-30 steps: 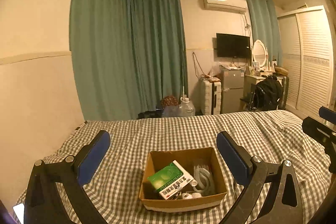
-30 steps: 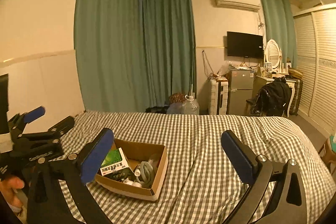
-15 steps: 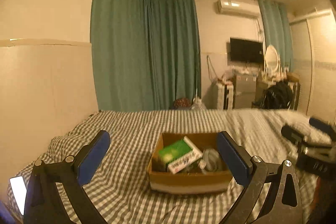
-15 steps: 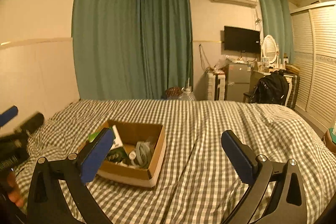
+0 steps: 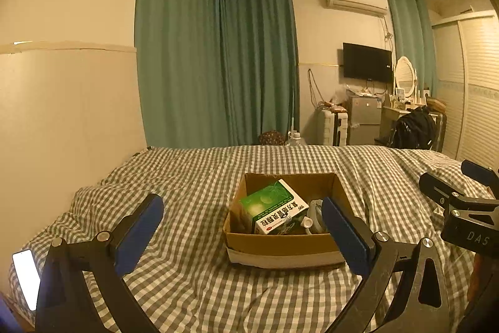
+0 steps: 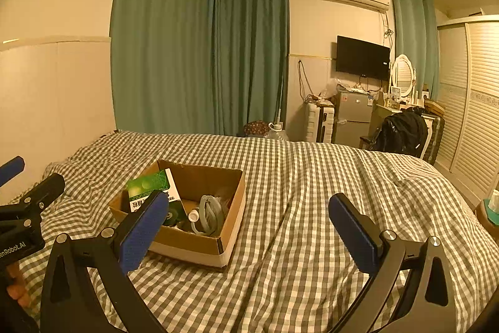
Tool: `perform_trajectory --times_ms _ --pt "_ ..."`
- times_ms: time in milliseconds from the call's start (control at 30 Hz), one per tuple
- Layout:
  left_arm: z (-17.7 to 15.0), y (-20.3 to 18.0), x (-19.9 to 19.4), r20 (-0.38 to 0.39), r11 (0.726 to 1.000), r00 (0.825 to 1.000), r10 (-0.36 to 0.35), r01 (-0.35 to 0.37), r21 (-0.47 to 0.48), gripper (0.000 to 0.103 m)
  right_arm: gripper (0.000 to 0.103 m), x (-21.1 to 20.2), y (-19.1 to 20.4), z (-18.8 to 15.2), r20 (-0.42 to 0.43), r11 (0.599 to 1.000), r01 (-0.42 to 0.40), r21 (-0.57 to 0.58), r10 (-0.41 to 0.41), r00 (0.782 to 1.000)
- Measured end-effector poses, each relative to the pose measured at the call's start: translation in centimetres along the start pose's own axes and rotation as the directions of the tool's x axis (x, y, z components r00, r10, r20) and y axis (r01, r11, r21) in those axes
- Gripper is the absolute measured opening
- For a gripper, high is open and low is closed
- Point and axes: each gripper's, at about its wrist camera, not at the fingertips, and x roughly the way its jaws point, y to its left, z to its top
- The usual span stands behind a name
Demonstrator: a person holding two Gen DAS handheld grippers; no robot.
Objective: Organize objects
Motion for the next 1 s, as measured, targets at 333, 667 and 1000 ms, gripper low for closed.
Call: perform_trajectory --times_ms 333,667,1000 --pt "-0.13 -0.03 0.27 -0.019 1.0 1.0 -0.011 0.011 -0.003 0.103 0.103 -0.21 0.41 0.07 -0.002 1.0 0.004 -0.008 -0.004 1.0" --pt "-0.16 0.12 0.5 -0.034 1.0 0.999 -0.022 0.022 0.0 0.103 0.103 -0.33 0.84 0.22 -0.006 1.0 -0.005 -0.017 0.005 1.0" --pt "-0.16 0.27 0.42 -0.038 1.0 0.999 -0.026 0.026 -0.005 0.103 0.103 -0.42 0.81 0.31 -0.008 1.0 -0.003 -0.005 0.003 1.0"
